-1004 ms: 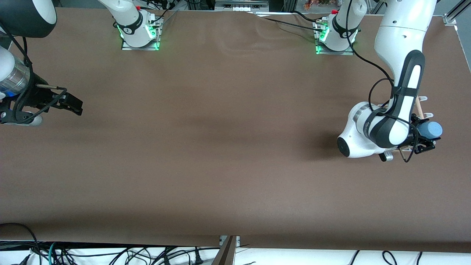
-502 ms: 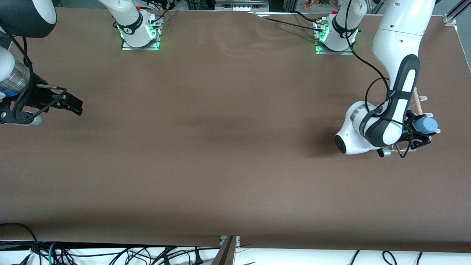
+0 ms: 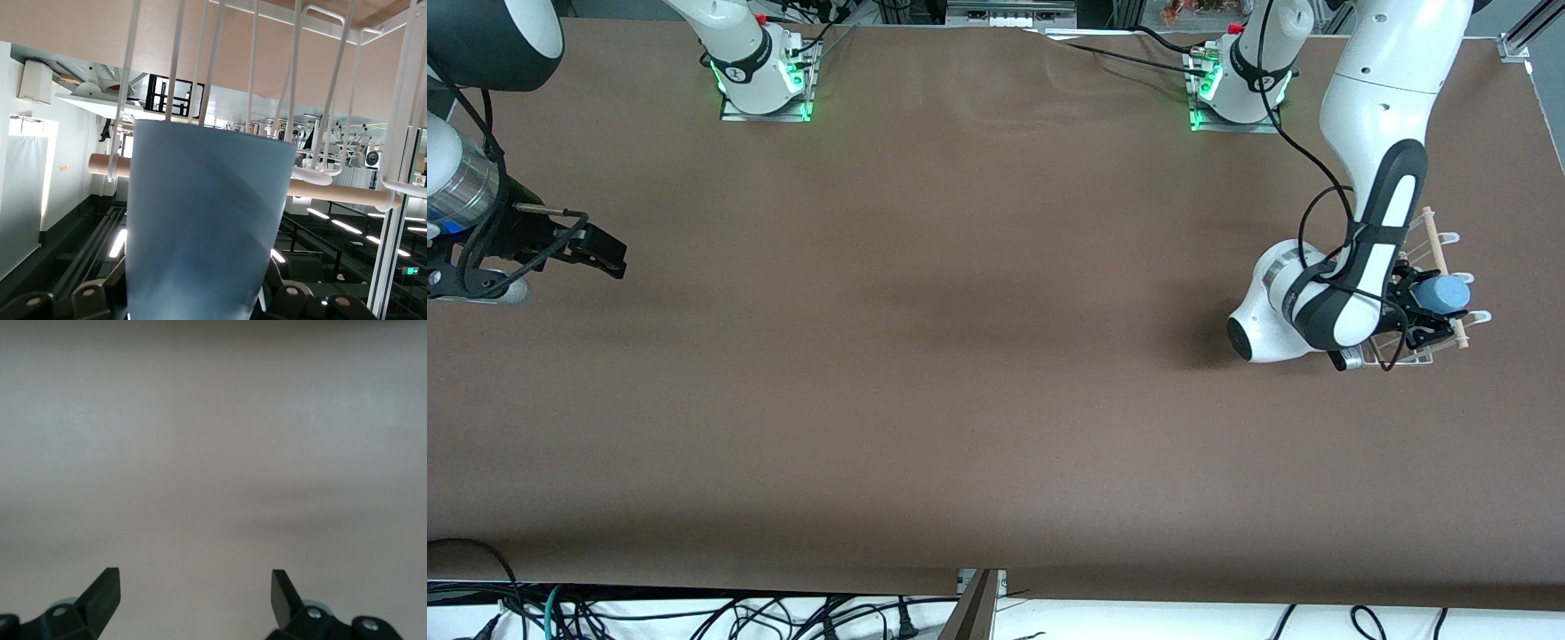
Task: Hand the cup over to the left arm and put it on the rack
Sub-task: 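Lower the cup upside down onto the rack's dowels with the left gripper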
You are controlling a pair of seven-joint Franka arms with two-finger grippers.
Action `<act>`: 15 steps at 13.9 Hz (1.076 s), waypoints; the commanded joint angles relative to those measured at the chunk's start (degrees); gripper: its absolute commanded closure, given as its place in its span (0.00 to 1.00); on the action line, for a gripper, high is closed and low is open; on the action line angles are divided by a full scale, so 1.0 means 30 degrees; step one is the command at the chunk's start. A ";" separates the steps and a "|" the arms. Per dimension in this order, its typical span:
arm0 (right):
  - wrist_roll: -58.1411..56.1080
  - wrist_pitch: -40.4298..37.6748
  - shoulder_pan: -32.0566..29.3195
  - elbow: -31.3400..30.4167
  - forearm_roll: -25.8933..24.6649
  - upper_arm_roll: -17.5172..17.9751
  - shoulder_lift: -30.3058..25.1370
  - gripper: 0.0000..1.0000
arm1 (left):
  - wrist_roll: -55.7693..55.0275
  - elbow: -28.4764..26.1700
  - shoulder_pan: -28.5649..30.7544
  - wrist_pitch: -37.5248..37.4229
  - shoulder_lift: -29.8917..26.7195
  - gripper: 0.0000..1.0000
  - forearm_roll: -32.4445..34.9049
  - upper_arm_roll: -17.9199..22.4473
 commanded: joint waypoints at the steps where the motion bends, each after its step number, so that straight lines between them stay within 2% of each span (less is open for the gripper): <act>1: -0.0327 -0.0272 -0.0178 -0.0024 0.0312 0.0037 -0.0232 0.00 | -0.0243 -0.0433 0.0021 0.0410 -0.0070 0.79 0.0433 -0.0041; 13: -0.0327 -0.0272 -0.0178 -0.0024 0.0283 0.0037 -0.0232 0.00 | -0.0302 -0.0374 0.0519 0.1613 0.0517 0.74 0.0638 -0.0012; 14: -0.0327 -0.0272 -0.0178 -0.0024 0.0283 0.0037 -0.0232 0.00 | -0.0302 -0.0345 0.0490 0.1613 0.0576 0.67 0.0638 -0.0012; 15: -0.0327 -0.0272 -0.0178 -0.0024 0.0283 0.0037 -0.0232 0.00 | -0.0302 -0.0287 0.0461 0.1584 0.0605 0.47 0.0638 -0.0012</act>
